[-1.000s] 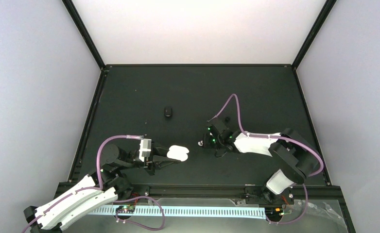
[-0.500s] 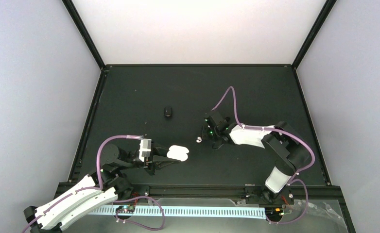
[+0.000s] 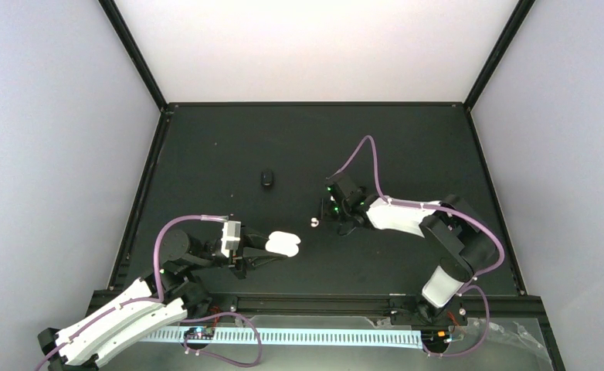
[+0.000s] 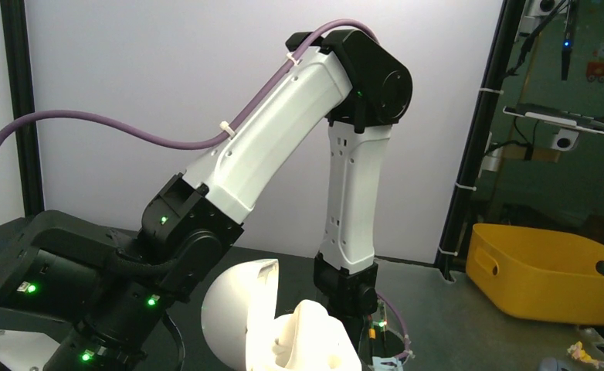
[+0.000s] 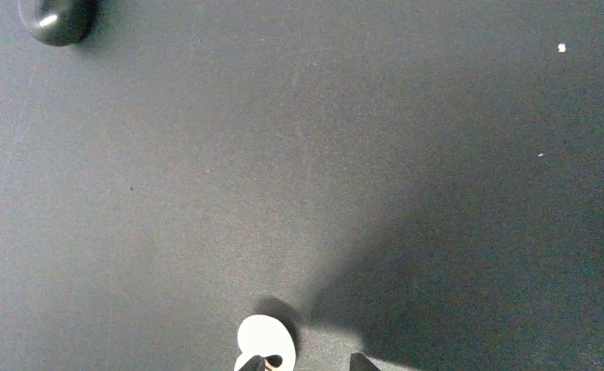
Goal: Insert the wireless bluetooth earbuds into the charging case
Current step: Adjust the earbud at the center of the board, then pick up the earbud from the center of the board.
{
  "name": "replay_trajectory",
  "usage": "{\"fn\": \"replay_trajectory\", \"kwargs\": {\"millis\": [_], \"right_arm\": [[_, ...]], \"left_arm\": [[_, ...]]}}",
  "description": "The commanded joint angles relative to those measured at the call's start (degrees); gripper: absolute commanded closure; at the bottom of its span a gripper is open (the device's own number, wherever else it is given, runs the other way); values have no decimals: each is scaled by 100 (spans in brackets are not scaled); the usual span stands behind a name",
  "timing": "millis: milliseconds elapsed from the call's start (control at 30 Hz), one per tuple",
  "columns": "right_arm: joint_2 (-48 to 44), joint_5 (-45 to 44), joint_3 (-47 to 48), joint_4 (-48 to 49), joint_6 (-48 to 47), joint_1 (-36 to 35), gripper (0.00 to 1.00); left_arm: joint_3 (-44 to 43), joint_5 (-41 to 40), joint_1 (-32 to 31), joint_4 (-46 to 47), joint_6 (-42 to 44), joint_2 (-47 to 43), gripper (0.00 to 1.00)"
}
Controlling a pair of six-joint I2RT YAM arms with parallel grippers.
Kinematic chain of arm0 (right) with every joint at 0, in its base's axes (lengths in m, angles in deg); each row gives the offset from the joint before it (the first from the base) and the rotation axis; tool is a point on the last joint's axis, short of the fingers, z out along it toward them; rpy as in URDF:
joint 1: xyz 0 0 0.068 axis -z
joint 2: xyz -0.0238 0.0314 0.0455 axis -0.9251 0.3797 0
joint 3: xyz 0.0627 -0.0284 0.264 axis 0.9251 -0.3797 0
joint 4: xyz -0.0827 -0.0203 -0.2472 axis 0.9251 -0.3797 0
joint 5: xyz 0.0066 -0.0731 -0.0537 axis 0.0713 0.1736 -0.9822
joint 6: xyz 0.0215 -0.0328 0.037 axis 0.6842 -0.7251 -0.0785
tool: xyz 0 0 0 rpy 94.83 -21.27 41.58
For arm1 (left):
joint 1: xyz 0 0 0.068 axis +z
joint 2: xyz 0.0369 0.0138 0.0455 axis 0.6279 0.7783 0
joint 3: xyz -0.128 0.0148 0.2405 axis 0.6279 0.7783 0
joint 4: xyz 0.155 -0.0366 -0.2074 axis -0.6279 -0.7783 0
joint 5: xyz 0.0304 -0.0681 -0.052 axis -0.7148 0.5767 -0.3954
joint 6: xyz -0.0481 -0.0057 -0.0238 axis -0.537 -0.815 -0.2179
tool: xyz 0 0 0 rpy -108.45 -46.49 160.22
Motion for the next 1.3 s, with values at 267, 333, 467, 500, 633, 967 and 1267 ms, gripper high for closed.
{"fn": "replay_trajectory", "kwargs": {"millis": [267,333,467,500,633,967,1267], "right_arm": [[25,114,-5,-15,-8,-149,69],[68,121,6,-27,-5,-153,69],[197,87,78,-130,-21,-158,69],[214,88,90,-131,-30,-157,69],[345,69,227,-278,-109,-175,69],[582,-60,490,-603,-274,-317,74],[20,-193,228,-531,-111,-322,66]], "left_arm": [[-15,20,25,80,18,12,98],[-6,17,25,85,11,-4,98],[-10,23,21,84,9,-14,99],[-6,21,16,76,9,-19,99],[-6,18,20,85,9,-26,99],[-4,18,20,90,10,-14,98],[-23,18,21,70,18,-39,99]]}}
